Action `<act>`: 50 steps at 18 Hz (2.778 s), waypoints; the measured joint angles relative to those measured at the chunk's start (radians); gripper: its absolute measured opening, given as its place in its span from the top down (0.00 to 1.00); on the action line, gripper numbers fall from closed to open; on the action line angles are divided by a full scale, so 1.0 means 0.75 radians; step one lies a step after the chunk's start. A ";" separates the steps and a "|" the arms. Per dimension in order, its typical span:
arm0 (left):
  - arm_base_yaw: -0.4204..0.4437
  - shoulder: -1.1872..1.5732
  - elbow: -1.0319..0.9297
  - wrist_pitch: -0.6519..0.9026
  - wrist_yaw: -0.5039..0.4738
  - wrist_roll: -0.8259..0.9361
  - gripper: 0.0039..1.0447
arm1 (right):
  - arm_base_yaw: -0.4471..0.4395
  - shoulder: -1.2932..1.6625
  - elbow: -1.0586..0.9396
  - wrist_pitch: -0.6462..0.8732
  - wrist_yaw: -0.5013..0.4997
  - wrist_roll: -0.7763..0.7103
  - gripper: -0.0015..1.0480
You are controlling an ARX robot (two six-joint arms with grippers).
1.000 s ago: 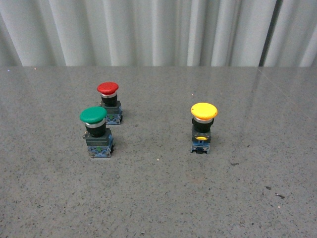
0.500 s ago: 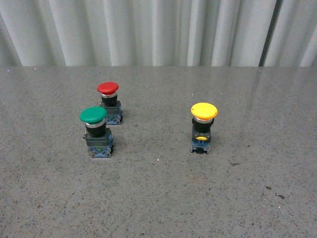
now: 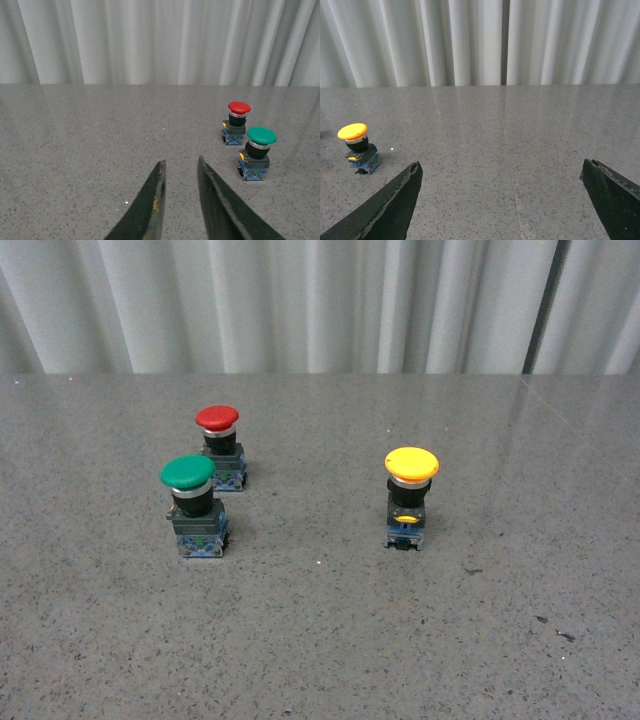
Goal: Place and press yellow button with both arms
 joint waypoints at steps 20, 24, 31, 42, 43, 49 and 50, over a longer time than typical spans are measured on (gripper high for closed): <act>0.000 0.000 0.000 0.001 0.000 0.000 0.06 | 0.117 1.070 0.741 0.519 -0.275 0.444 0.06; 0.000 0.000 0.000 0.001 0.000 0.000 0.06 | 0.365 1.632 0.993 0.551 -0.150 0.360 0.06; 0.000 0.000 -0.001 0.001 0.000 0.000 0.06 | 0.564 1.966 1.128 0.505 -0.022 0.289 0.11; 0.000 0.000 -0.001 0.001 0.000 0.000 0.06 | 0.695 2.125 1.134 0.457 0.074 0.228 0.98; 0.000 0.000 -0.001 0.001 0.000 0.000 0.06 | 0.701 2.135 1.133 0.462 0.074 0.228 0.98; 0.000 0.000 -0.001 0.001 0.000 0.000 0.06 | 0.708 2.232 1.129 0.496 0.082 0.211 0.98; 0.000 0.000 0.000 0.001 0.000 0.000 0.06 | 0.708 2.236 1.129 0.500 0.082 0.210 0.98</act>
